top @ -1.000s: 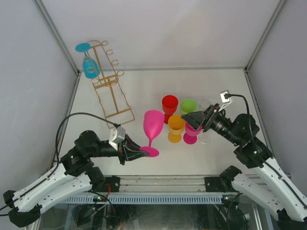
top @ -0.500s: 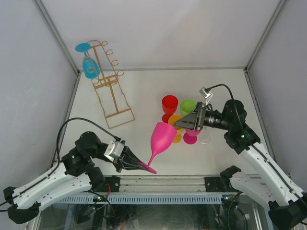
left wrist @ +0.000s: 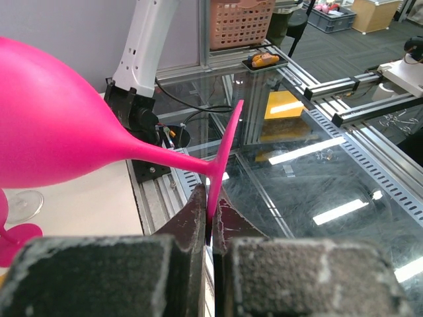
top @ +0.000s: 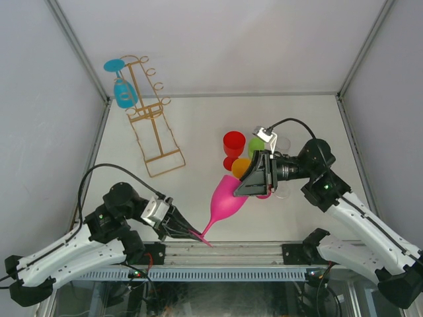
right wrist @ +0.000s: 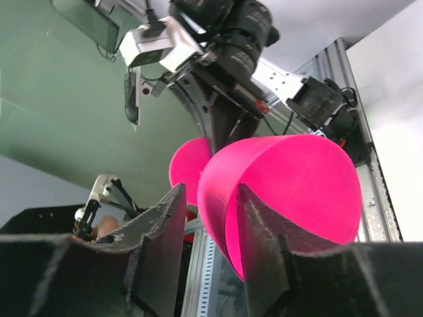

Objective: Take the wine glass off the wine glass rack
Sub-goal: Place the wine glass at the center of the board.

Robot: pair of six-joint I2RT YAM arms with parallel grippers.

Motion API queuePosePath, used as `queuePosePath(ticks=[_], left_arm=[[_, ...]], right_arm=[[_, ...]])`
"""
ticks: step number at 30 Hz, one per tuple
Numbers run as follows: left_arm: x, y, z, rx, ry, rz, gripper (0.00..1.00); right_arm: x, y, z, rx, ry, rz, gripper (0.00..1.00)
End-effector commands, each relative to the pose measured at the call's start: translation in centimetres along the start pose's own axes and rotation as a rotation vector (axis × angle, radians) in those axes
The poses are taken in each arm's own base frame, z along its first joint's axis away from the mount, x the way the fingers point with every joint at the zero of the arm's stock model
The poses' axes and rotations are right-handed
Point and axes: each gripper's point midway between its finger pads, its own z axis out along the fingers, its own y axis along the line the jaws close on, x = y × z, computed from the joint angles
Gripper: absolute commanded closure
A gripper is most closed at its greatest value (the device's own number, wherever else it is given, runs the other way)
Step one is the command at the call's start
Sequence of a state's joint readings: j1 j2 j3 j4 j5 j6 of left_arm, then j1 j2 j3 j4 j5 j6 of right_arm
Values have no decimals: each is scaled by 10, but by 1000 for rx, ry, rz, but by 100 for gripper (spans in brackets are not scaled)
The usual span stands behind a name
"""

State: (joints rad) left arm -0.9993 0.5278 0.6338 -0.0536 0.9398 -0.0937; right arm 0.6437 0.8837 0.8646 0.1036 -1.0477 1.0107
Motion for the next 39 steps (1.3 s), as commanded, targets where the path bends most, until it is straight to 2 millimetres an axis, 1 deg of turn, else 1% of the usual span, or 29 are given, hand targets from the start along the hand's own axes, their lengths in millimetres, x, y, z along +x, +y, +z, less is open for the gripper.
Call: queuePosePath(ticks=[1, 5, 8, 11, 14, 21, 22, 23, 25, 26, 27, 28, 30, 31, 33, 35, 36, 37, 39], left_arm=[[0, 16, 0, -78, -8, 23, 100], [1, 18, -2, -97, -3, 29, 100], [1, 19, -3, -107, 4, 28, 100], [3, 20, -3, -109, 19, 22, 100], [6, 20, -3, -110, 29, 16, 100], [6, 22, -5, -125, 31, 32, 100], [6, 24, -6, -139, 34, 43, 97], [3, 29, -7, -172, 31, 54, 91], [-2, 39, -12, -248, 13, 69, 83], [-3, 40, -13, -261, 3, 80, 74], [-4, 41, -14, -270, -3, 88, 60], [-5, 42, -15, -281, -7, 90, 51], [-7, 44, -18, -307, -6, 86, 42], [-6, 45, -19, -319, -1, 81, 36], [-4, 48, -22, -347, 4, 77, 28], [-3, 54, -28, -402, -2, 77, 10], [-2, 60, -32, -444, -3, 75, 4], [-3, 64, -37, -486, -10, 77, 1], [-4, 77, -48, -589, -21, 79, 0]], right_arm=[[2, 43, -3, -98, 46, -136, 68], [2, 39, -2, -77, 35, -123, 81], [2, 46, -2, -95, 32, -134, 92], [2, 50, -1, -108, 27, -149, 98], [1, 48, -1, -100, 19, -145, 100], [-2, 39, 1, -64, 0, -134, 100], [-3, 37, 1, -55, -5, -133, 100], [-3, 35, 1, -44, -12, -133, 100], [-5, 31, 1, -20, -28, -131, 100], [-6, 29, 1, -8, -36, -135, 100], [-6, 27, 0, 2, -44, -136, 100], [-7, 27, 0, 9, -53, -145, 100], [-10, 25, -1, 30, -78, -162, 100], [-13, 22, -2, 49, -92, -169, 100], [-18, 19, -4, 94, -115, -195, 100], [-21, 13, -6, 142, -135, -212, 100], [-24, 10, -7, 168, -151, -223, 100], [-26, 8, -8, 190, -167, -235, 100], [-30, 2, -11, 243, -204, -257, 100]])
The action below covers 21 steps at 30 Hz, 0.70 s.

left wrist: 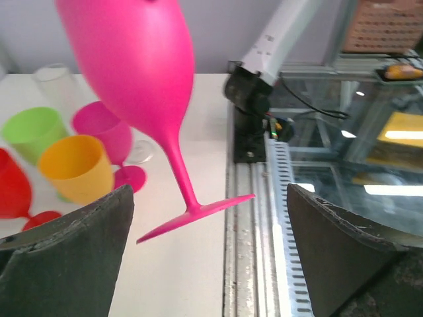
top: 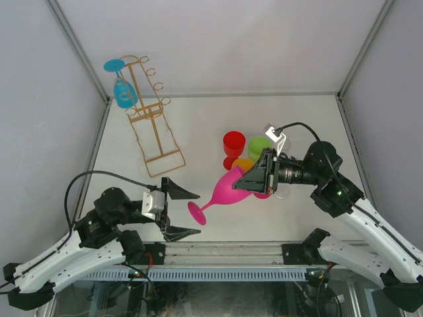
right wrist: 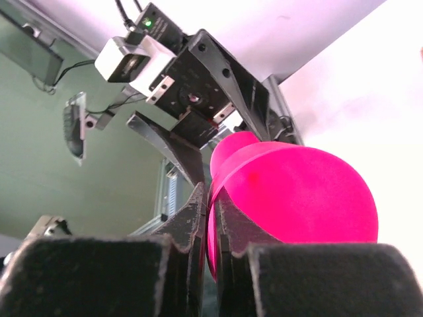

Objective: Take the wine glass off the wine glass rack
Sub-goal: Place the wine glass at the center of the board.

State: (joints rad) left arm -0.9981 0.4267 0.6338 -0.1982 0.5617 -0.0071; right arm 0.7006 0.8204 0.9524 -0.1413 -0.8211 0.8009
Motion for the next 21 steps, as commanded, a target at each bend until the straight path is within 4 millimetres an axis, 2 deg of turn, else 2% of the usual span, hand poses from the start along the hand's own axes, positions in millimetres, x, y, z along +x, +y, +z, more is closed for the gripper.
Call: queuePosePath(ticks=[1, 5, 13, 21], left_arm=[[-6, 42, -13, -267, -33, 12, 0], [-5, 65, -27, -419, -16, 30, 0], [-3, 96, -50, -635, -17, 39, 0], [-27, 113, -83, -840, -156, -61, 0]], right_arm=[[-22, -5, -7, 126, -125, -136, 100], [-27, -17, -14, 231, -183, -191, 100], [-32, -34, -22, 382, -229, -240, 100], [-23, -63, -22, 561, -185, -273, 100]])
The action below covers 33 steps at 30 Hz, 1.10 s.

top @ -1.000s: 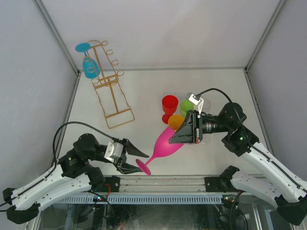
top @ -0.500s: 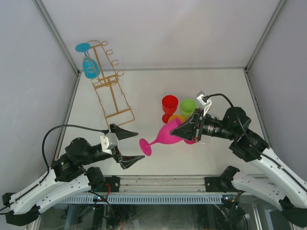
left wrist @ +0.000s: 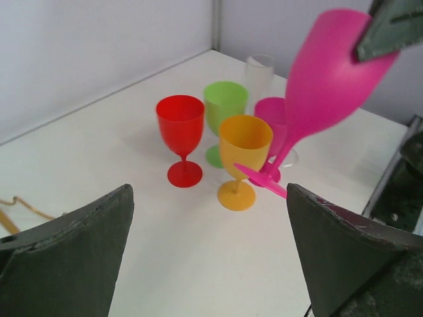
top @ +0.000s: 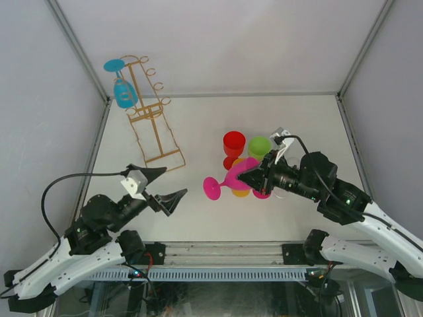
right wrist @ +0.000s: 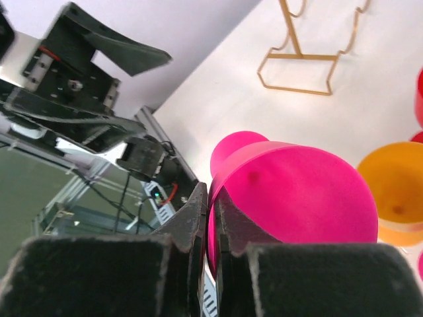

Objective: Take the wine glass off the wine glass rack
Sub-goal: Place the wine glass at the center of the board.

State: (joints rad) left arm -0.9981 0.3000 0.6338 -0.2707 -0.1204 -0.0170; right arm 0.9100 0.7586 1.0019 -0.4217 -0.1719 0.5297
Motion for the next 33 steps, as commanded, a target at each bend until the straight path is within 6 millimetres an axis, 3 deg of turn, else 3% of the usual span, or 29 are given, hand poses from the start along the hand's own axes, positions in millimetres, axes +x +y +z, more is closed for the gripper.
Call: queuePosePath(ticks=[1, 10, 17, 24, 33], left_arm=[[-20, 30, -8, -185, -69, -97, 0], [-20, 73, -27, -496, 14, -257, 0], [-7, 88, -37, -596, 82, -344, 0], [5, 96, -39, -617, 129, -450, 0], [-3, 103, -36, -641, 130, -434, 0]], right_arm=[[-12, -17, 1, 140, -34, -76, 100], [26, -17, 15, 192, 98, -223, 100], [77, -29, 32, 284, 278, -444, 100], [129, -43, 47, 324, 466, -459, 100], [143, -57, 61, 378, 507, -475, 100]])
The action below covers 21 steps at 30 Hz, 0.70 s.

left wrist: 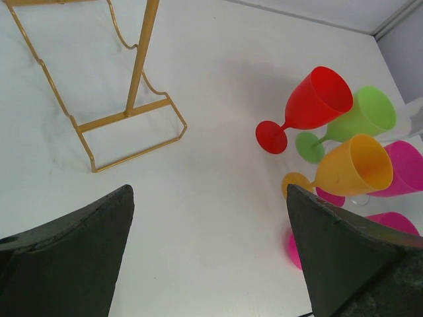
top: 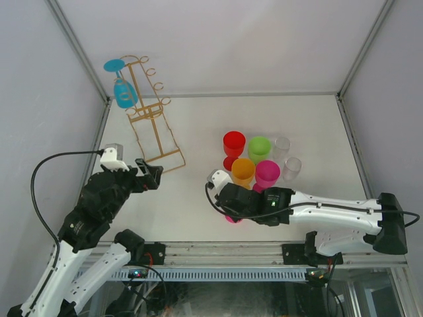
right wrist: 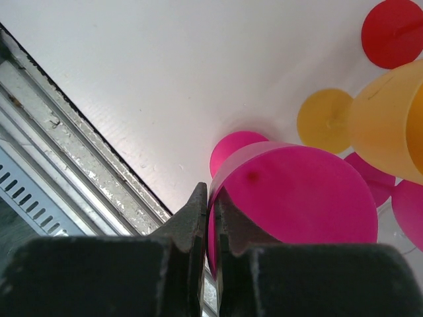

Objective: Take the wine glass off the wine glass rack
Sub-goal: Place the wine glass at the center of the board.

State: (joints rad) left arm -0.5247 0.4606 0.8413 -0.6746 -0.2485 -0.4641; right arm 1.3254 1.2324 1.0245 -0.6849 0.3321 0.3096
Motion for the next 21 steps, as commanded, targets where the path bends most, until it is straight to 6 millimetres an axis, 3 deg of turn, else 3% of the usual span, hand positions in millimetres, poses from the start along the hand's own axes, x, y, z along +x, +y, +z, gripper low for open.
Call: queuePosePath(ticks=[1, 3, 11, 16, 21], left_arm=[[-26, -12, -10, 38, -60, -33, 0], [-28, -8, -12, 20, -72, -35, 0], [-33, -7, -6, -14, -35, -1, 0], [-71, -5, 2, -51, -74, -51, 0], [-134, 6, 8, -124, -149, -149, 0]], right_arm=[[-23, -1, -3, 6, -65, 28, 100], [-21, -4, 0, 2, -48, 46, 99], [-26, -12, -1, 1, -53, 63, 64], [-58, -22, -32, 10, -189, 104, 56], [-96, -28, -83, -53, -412, 186, 52]])
